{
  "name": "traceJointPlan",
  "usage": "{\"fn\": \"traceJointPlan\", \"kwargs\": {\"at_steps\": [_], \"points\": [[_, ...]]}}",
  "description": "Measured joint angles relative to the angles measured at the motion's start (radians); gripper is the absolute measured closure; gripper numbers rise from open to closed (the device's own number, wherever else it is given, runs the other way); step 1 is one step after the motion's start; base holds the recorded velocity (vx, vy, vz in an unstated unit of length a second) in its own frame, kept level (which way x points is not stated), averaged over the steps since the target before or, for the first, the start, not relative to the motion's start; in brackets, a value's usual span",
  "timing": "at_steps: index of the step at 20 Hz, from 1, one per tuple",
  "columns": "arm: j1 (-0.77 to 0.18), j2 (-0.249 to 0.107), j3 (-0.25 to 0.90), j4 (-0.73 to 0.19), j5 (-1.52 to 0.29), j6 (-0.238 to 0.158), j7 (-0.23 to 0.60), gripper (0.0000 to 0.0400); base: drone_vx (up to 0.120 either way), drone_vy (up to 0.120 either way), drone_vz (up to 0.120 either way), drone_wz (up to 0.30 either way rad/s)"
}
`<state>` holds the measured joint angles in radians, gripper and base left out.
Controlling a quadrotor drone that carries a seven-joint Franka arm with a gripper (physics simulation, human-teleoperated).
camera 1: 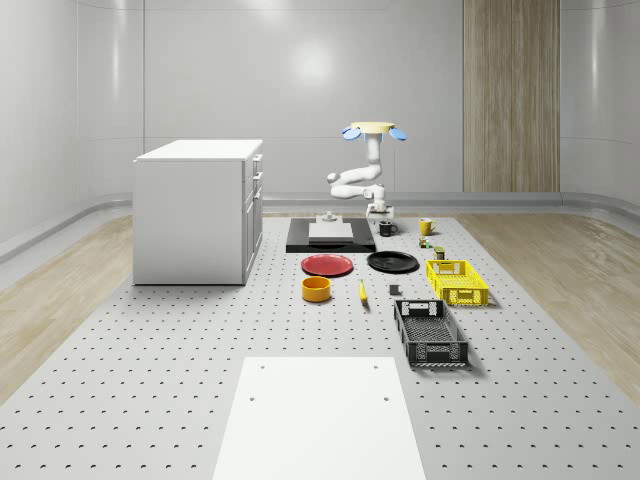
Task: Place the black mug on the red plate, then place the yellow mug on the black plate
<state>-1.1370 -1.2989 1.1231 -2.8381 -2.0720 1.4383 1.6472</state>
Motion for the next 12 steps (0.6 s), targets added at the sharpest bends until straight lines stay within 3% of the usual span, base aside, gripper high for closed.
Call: {"fn": "traceJointPlan", "kwargs": {"at_steps": [2,5,12], "points": [[-0.002,-0.003,0.000,0.001,0.001,0.003,0.001,0.0153,0.000,0.000,0.000,0.000],[-0.004,-0.008,0.001,0.001,0.003,0.008,0.003,0.0225,0.000,0.000,0.000,0.000],[-0.010,-0.019,0.004,0.002,0.009,0.018,0.008,0.0279,0.000,0.000,0.000,0.000]]}}
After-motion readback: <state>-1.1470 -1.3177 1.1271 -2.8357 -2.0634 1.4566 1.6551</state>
